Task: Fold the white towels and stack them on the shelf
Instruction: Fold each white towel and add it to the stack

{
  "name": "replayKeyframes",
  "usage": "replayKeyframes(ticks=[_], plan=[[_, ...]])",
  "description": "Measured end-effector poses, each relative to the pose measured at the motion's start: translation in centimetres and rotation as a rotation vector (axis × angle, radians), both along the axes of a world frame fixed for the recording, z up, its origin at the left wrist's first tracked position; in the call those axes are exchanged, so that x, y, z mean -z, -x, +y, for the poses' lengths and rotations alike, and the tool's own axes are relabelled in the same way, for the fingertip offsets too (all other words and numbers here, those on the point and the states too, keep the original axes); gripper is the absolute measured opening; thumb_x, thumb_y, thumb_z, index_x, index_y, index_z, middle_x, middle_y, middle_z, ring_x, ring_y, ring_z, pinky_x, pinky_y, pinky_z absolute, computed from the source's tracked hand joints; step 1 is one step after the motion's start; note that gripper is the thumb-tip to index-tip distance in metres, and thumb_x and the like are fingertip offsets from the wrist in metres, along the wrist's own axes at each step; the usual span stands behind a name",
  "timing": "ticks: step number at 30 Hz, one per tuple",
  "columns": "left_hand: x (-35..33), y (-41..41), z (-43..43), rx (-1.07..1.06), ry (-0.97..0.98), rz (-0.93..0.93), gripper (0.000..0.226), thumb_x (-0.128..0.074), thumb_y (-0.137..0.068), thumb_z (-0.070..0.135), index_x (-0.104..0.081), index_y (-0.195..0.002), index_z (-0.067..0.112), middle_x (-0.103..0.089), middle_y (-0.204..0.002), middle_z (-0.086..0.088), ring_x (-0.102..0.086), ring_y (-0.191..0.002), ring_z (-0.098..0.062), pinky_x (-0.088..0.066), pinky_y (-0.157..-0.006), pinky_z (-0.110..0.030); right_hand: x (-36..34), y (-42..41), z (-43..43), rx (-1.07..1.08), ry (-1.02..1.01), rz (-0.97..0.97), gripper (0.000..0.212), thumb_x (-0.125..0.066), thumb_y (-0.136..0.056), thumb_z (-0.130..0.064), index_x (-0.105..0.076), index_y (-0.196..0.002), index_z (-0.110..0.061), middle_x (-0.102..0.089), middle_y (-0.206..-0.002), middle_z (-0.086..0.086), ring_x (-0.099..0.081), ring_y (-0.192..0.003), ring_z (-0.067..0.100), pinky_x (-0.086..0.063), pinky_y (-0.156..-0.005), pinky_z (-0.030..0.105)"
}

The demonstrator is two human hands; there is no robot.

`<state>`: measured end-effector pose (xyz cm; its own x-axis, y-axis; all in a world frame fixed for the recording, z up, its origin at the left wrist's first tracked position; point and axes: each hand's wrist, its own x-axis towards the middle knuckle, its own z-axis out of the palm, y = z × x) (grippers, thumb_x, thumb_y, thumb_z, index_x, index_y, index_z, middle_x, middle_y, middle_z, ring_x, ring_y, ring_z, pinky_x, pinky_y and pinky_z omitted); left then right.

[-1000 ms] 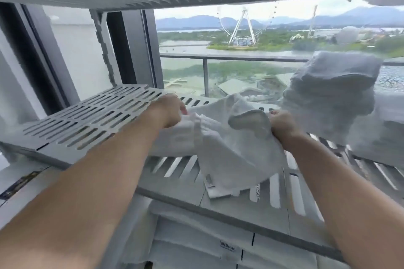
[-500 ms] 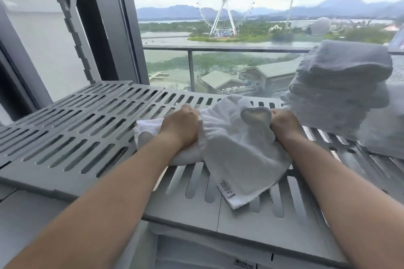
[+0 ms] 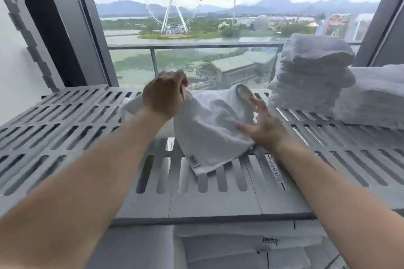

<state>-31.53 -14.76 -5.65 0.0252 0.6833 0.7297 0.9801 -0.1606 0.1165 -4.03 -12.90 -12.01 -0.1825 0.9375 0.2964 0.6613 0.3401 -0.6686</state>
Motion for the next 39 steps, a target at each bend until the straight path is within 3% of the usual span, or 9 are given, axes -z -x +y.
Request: replayKeyframes(ticks=[5,8,12,14,17,22,30,36,39], plan=[[3.8,0.2,-2.1,-0.015,0.303,-0.052,0.043,-0.048,-0.094,0.03,-0.052,-0.135,0.017,-0.068,-0.111,-0.013,-0.061,-0.109,-0.034,-0.05,-0.083,-0.041,0.8,1.7,-0.7,0.157,-0.085,-0.128,0.079,-0.072,-0.088,-0.036,-0.026,-0.149,-0.016,-0.057,-0.133,0.022,-0.057,-0.115,0.038,-0.041,-0.087,0.038],[4.0,0.2,-3.4,-0.024,0.357,-0.091,0.052,-0.055,-0.088,0.023,-0.047,-0.139,0.019,-0.068,-0.116,-0.013,-0.061,-0.111,-0.034,-0.048,-0.084,-0.04,0.4,2.5,-2.0,0.251,-0.237,-0.036,0.072,-0.07,-0.089,-0.024,-0.028,-0.147,-0.012,-0.052,-0.135,0.024,-0.051,-0.122,0.041,-0.043,-0.098,0.045],[4.3,-0.6,-5.3,-0.061,0.395,-0.154,0.053,-0.057,-0.085,0.018,-0.047,-0.137,0.021,-0.069,-0.116,-0.009,-0.063,-0.11,-0.033,-0.051,-0.087,-0.043,-0.8,4.0,-5.4,0.036,-0.525,-0.186,0.039,-0.066,-0.09,-0.033,-0.059,-0.123,-0.014,-0.063,-0.119,0.011,-0.058,-0.112,0.03,-0.048,-0.097,0.043],[4.2,-1.2,-6.1,-0.094,0.397,-0.178,0.049,-0.055,-0.086,0.019,-0.05,-0.135,0.02,-0.069,-0.119,-0.01,-0.062,-0.112,-0.033,-0.052,-0.09,-0.044,-0.5,5.2,-7.4,-0.189,-0.427,-0.275,0.034,-0.067,-0.089,-0.043,-0.067,-0.113,-0.019,-0.068,-0.114,0.004,-0.063,-0.106,0.024,-0.051,-0.094,0.039],[4.3,-1.9,-7.5,-0.156,0.386,-0.15,0.04,-0.054,-0.09,0.017,-0.056,-0.129,0.018,-0.068,-0.12,-0.011,-0.063,-0.111,-0.033,-0.052,-0.088,-0.041,0.6,5.7,-9.1,-0.293,-0.175,-0.399,0.057,-0.064,-0.085,-0.059,-0.06,-0.129,-0.023,-0.062,-0.126,0.001,-0.056,-0.119,0.02,-0.048,-0.1,0.04],[4.7,-2.9,-10.8,-0.278,0.336,-0.024,0.023,-0.055,-0.093,0.012,-0.065,-0.113,0.017,-0.072,-0.1,-0.01,-0.066,-0.09,-0.031,-0.049,-0.07,-0.037,0.9,3.4,-9.8,-0.156,-0.236,-0.422,0.024,-0.048,-0.098,-0.026,-0.062,-0.117,-0.021,-0.065,-0.114,0.003,-0.06,-0.109,0.026,-0.048,-0.089,0.038],[5.3,-3.4,-15.9,-0.371,0.224,0.04,0.03,-0.053,-0.093,0.003,-0.066,-0.114,0.019,-0.072,-0.101,-0.009,-0.068,-0.087,-0.031,-0.041,-0.065,-0.034,0.2,-2.5,-11.8,0.235,-0.336,-0.461,0.034,-0.045,-0.085,-0.001,-0.067,-0.106,-0.017,-0.068,-0.104,0.007,-0.06,-0.1,0.03,-0.044,-0.087,0.039],[6.0,-4.0,-17.4,-0.413,0.372,0.026,0.024,-0.051,-0.092,0.009,-0.065,-0.111,0.017,-0.061,-0.114,-0.014,-0.059,-0.104,-0.035,-0.05,-0.08,-0.042,0.8,-1.4,-15.2,0.005,-0.364,-0.396,0.031,-0.051,-0.092,-0.034,-0.069,-0.114,-0.022,-0.069,-0.115,0.005,-0.056,-0.115,0.029,-0.031,-0.106,0.045],[5.9,-3.4,-18.4,-0.436,0.419,0.003,0.021,-0.056,-0.092,0.019,-0.064,-0.112,0.017,-0.059,-0.118,-0.014,-0.055,-0.112,-0.036,-0.051,-0.09,-0.045,1.2,-1.0,-15.6,-0.053,-0.206,-0.551,0.062,-0.05,-0.083,-0.068,-0.06,-0.128,-0.027,-0.06,-0.129,0.003,-0.045,-0.131,0.031,-0.028,-0.11,0.053]])
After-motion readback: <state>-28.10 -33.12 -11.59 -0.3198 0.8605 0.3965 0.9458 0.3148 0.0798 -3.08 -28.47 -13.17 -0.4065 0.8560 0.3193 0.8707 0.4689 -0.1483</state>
